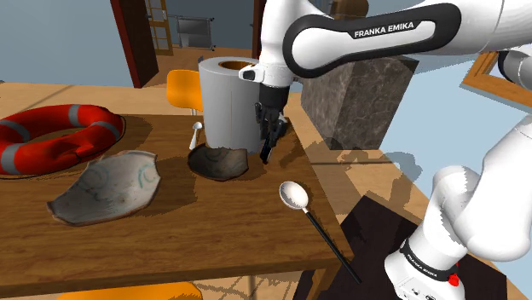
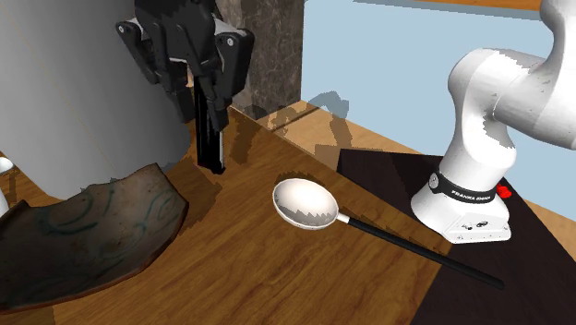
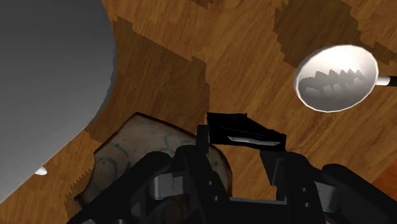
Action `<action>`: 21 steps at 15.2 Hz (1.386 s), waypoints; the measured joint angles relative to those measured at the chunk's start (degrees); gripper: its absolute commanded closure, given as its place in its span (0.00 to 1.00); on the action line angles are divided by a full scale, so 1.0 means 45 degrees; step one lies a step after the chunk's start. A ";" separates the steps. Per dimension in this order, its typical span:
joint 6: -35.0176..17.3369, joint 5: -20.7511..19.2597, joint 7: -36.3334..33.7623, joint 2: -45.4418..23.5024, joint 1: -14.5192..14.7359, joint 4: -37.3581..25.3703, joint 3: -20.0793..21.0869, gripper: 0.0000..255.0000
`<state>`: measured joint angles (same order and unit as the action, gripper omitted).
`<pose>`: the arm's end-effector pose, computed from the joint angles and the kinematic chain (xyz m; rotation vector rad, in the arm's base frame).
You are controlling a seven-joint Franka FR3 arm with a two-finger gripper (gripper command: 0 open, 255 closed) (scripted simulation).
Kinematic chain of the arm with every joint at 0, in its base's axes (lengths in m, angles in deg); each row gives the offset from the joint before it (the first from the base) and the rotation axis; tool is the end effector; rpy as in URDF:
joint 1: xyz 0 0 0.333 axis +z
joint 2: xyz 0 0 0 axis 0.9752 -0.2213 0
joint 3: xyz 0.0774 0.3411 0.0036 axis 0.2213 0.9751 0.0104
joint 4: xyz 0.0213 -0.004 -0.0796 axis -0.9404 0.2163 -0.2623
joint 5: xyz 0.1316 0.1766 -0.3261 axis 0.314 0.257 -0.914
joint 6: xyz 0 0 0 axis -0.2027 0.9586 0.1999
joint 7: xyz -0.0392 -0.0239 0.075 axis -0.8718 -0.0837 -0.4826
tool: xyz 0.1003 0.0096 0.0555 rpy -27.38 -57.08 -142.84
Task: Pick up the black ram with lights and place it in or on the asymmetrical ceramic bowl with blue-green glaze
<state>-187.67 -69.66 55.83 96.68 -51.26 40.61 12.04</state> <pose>0.4800 0.2004 0.5550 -2.4844 -1.9140 -0.0249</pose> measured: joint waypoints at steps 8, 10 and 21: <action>0.1085 0.0165 -0.0530 -0.4009 0.0275 -0.5097 0.0280 1.00; 0.1510 0.0188 -0.0644 -0.5166 0.0331 -0.6673 0.0330 1.00; 0.0044 0.0197 -0.0710 -0.5721 0.0382 -0.5760 0.0362 1.00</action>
<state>-187.47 -68.77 52.63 70.94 -49.54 14.69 13.67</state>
